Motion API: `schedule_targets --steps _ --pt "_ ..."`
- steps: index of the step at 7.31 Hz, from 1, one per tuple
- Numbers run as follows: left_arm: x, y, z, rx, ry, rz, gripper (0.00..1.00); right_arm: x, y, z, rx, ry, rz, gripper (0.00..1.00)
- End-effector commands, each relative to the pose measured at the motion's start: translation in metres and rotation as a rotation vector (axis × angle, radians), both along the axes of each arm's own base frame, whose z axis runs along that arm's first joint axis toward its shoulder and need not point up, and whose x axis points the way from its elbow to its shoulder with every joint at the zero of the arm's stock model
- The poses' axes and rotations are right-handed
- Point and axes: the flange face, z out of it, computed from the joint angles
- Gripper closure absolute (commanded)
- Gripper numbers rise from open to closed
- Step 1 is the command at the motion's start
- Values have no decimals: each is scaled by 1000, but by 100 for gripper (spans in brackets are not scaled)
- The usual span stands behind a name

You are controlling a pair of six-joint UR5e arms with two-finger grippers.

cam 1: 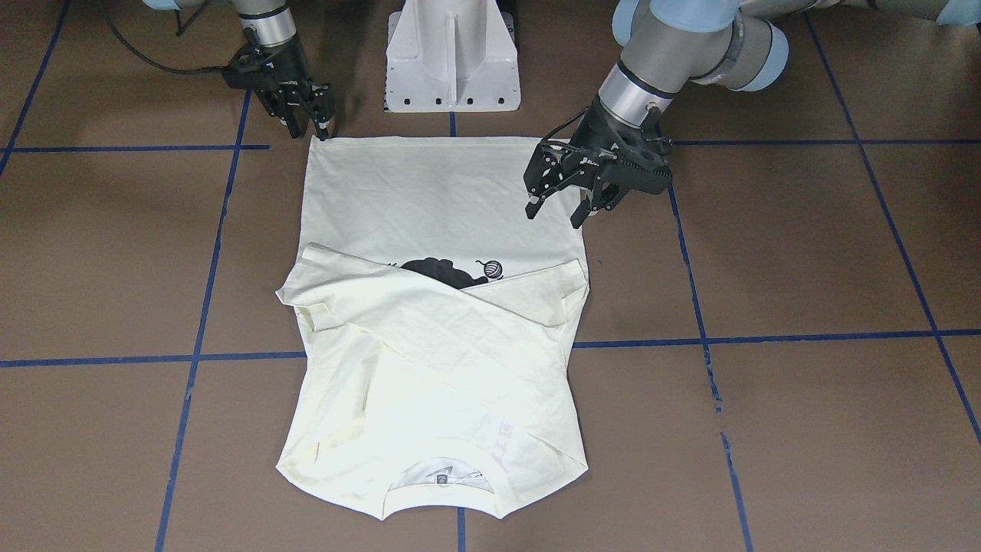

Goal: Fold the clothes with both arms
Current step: 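Position both grippers at the hem corners nearest the robot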

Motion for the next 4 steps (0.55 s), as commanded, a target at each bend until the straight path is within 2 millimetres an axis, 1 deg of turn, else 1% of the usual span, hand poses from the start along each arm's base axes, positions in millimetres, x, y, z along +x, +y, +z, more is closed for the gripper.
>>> schedule_targets --steps 1,2,4 --pt "3 -1 3 -7 -6 1 23 -4 3 0 8 20 -1 64" --pt "3 -1 3 -3 -7 0 23 -4 4 1 8 23 -3 64" --pt "6 -4 9 -11 -17 0 23 -7 8 4 8 28 -12 64"
